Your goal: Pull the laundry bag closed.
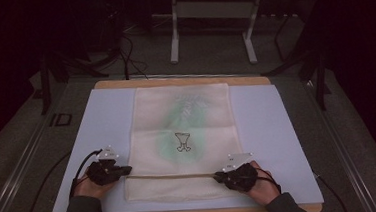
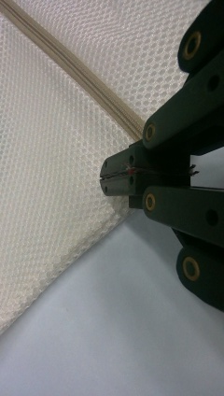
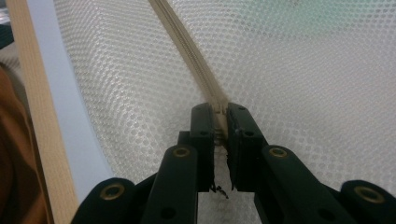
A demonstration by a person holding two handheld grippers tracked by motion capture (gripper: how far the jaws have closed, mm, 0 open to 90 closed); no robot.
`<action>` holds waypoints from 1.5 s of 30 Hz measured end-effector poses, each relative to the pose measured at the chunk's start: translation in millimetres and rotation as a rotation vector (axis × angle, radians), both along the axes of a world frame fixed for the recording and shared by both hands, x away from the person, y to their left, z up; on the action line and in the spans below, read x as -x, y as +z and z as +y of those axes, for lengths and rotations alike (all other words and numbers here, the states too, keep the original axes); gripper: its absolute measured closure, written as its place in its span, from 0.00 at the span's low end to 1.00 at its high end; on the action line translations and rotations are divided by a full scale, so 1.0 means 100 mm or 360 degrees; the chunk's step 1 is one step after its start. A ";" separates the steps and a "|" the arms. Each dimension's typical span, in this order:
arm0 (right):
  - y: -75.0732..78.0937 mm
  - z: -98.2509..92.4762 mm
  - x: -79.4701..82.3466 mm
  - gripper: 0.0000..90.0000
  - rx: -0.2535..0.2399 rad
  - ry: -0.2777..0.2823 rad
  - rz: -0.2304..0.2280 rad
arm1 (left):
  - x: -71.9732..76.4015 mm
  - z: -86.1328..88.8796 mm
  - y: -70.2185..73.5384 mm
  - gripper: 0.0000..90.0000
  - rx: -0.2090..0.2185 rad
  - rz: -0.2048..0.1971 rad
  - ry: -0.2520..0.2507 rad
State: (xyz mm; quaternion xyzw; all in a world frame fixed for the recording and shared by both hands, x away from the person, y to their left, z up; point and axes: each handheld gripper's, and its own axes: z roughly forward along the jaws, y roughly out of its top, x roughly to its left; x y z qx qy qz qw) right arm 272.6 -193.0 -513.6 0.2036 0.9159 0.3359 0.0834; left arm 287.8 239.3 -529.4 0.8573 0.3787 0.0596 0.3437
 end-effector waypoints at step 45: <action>0.01 -0.26 0.01 0.91 -0.0012 -0.0081 0.0015 | 0.00 0.00 0.00 1.00 0.0004 -0.0002 0.0002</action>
